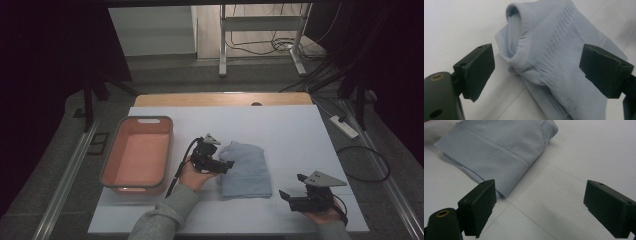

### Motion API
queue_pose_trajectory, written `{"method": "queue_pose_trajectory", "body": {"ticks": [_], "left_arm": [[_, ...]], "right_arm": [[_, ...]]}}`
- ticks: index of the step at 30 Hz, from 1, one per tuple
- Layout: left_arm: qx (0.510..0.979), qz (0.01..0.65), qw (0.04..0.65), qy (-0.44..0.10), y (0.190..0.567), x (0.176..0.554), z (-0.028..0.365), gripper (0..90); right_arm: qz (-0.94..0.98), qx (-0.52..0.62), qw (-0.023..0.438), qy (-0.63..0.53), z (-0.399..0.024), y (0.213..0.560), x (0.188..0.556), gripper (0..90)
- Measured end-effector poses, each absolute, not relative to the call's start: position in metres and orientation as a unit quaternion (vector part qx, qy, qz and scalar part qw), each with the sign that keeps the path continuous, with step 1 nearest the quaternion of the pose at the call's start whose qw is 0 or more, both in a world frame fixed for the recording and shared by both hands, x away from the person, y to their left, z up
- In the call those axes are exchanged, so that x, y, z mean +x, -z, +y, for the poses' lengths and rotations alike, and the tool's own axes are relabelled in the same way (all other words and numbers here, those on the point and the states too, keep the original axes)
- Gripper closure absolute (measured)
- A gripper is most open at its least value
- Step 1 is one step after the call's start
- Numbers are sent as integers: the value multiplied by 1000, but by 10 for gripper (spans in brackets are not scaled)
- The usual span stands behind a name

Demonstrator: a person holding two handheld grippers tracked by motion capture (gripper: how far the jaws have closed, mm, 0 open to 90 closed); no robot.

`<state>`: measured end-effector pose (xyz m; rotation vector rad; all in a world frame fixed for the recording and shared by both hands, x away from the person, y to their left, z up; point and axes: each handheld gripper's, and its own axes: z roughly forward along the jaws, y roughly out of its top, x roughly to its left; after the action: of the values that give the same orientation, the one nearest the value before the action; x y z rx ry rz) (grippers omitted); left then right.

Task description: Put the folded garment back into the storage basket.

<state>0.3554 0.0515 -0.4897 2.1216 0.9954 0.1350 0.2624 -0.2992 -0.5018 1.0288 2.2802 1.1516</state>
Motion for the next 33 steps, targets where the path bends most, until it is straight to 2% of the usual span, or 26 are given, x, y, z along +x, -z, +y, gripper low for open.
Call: {"method": "queue_pose_trajectory", "body": {"ticks": [12, 17, 33], "left_arm": [[827, 406, 387, -33, 506, 372, 51, 130], [834, 405, 372, -43, 508, 378, 46, 130], [835, 407, 370, -11, 520, 396, 34, 105]], "right_arm": [[815, 368, 188, -406, -298, 503, 264, 110], [816, 369, 187, -405, -298, 503, 264, 110], [818, 368, 183, -402, -297, 505, 265, 110]]}}
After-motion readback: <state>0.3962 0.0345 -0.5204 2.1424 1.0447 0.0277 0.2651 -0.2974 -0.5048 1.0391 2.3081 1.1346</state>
